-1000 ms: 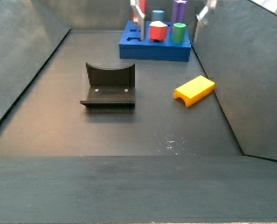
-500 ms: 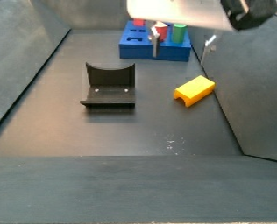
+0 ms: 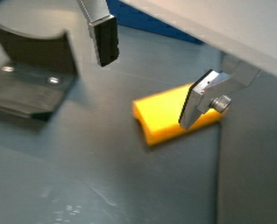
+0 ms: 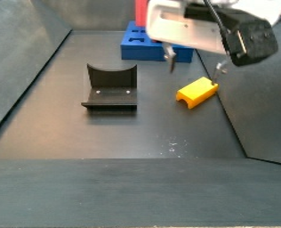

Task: Pick up the arch object. Move up. Place the arch object on the fixture. Regrasp the arch object. Rotate the arch object. Move to above the board. Insert the arch object.
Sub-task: Pick up the arch object.

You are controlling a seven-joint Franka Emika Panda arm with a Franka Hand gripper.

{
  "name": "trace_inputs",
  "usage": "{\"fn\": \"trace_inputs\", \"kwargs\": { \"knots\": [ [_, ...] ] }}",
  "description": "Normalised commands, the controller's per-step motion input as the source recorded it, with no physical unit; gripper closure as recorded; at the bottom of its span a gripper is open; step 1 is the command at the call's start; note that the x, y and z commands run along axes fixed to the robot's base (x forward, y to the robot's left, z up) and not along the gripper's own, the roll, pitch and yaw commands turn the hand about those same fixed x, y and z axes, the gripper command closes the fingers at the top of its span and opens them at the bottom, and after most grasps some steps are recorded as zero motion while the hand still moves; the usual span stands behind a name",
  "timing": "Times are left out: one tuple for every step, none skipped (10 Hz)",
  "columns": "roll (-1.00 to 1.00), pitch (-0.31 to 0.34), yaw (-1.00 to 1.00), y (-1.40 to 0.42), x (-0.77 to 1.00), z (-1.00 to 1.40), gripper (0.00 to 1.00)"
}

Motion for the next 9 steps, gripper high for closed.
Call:
{"fn": "trace_inputs", "kwargs": {
  "knots": [
    [-0.22, -0.057, -0.43, 0.0, -0.28, -0.7, 0.0],
    [-0.22, -0.073, -0.29, -0.08, 0.02, -0.65, 0.0],
    [-0.22, -0.051, -0.32, -0.09, 0.13, -0.63, 0.0],
    [-0.22, -0.037, -0.39, -0.08, 0.04, -0.65, 0.0],
    [-0.22, -0.036, -0.4, -0.09, 0.02, -0.65, 0.0],
    [-0.21, -0.021, -0.47, -0.08, 0.0, -0.68, 0.0],
    [-0.21, -0.01, -0.6, -0.07, -0.12, -0.71, 0.0],
    [-0.23, -0.036, -0.58, -0.11, -0.05, -0.66, 0.0],
    [-0.2, -0.06, -0.56, -0.06, 0.0, -0.73, 0.0]
  ]
}}
